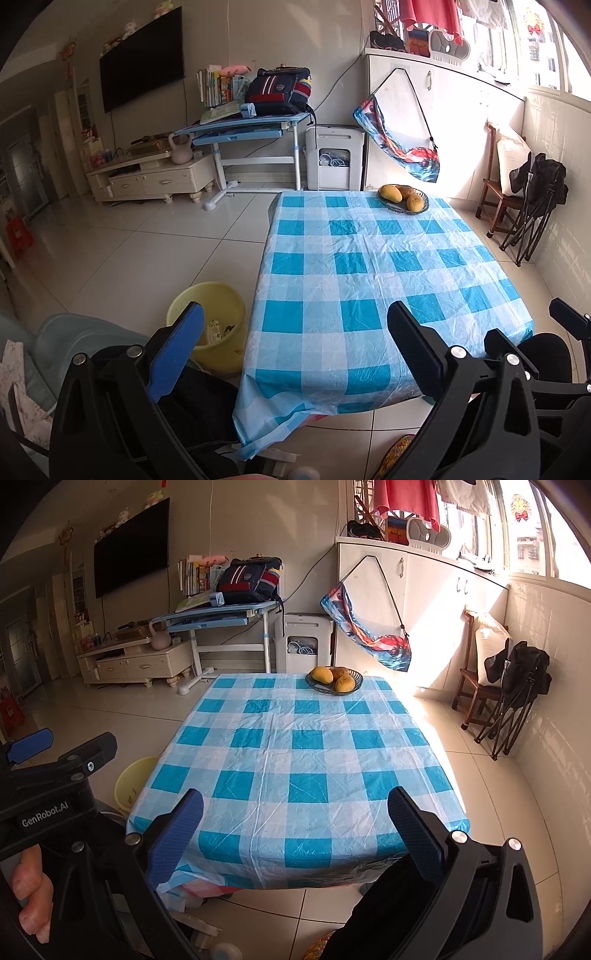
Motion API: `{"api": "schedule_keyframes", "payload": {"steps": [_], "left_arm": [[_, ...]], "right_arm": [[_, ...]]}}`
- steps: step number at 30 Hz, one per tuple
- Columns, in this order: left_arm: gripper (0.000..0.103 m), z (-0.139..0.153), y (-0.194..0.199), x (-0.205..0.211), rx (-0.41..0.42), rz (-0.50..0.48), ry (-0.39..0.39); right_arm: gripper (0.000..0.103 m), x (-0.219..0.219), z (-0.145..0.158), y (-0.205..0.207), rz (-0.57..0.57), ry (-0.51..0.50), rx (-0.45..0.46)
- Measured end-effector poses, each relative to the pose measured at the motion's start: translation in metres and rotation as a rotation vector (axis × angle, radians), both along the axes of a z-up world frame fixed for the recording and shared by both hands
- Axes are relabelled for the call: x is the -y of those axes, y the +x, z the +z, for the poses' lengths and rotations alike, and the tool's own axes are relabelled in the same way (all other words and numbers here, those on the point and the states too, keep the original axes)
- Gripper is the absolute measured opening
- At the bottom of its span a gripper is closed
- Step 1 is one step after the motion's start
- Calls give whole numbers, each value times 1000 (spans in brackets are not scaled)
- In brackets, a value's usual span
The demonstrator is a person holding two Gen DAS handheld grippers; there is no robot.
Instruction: Collect trash
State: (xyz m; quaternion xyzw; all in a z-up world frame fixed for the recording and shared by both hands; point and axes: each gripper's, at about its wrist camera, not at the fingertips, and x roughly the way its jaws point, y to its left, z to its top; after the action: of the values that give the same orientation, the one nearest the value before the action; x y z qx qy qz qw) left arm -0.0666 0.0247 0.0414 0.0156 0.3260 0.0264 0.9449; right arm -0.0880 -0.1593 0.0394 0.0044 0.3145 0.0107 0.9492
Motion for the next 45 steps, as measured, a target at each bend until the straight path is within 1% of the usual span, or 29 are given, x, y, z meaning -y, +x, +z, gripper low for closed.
{"api": "schedule_keyframes", "payload": {"steps": [4,8,11,16,19,25,28,29,31,36,39,45], "left_arm": [[96,-23,34,1,-114,-30,-47],[96,-50,72,9,-175,-34,-15],[96,-72,105,18,-226,-44,8],[96,-102,156,33,-270,-40,20],[96,-120,184,46,-308,-73,1],[96,-152,228,70,-381,-111,3],[96,-162,240,76,-392,-106,12],[96,-163,241,76,-374,-110,-2],[96,-163,246,77,-352,-107,-2],[96,-165,259,77,-313,-99,-11],[96,-165,269,78,-312,-95,-13],[96,-165,276,80,-314,-94,-15]], "right_arm": [[96,8,-5,24,-14,-10,-20],[96,20,-15,60,-35,-25,-54],[96,30,-28,96,-45,-32,-106],[96,45,-57,152,-71,-33,-195],[96,55,-77,183,-90,-27,-257],[96,74,-107,224,-143,-41,-345],[96,78,-115,237,-136,-41,-372],[96,78,-117,239,-133,-49,-371],[96,78,-122,245,-135,-78,-379],[96,90,-127,253,-149,-2,-368],[96,92,-127,263,-139,-6,-348],[96,91,-128,274,-136,-6,-346]]}}
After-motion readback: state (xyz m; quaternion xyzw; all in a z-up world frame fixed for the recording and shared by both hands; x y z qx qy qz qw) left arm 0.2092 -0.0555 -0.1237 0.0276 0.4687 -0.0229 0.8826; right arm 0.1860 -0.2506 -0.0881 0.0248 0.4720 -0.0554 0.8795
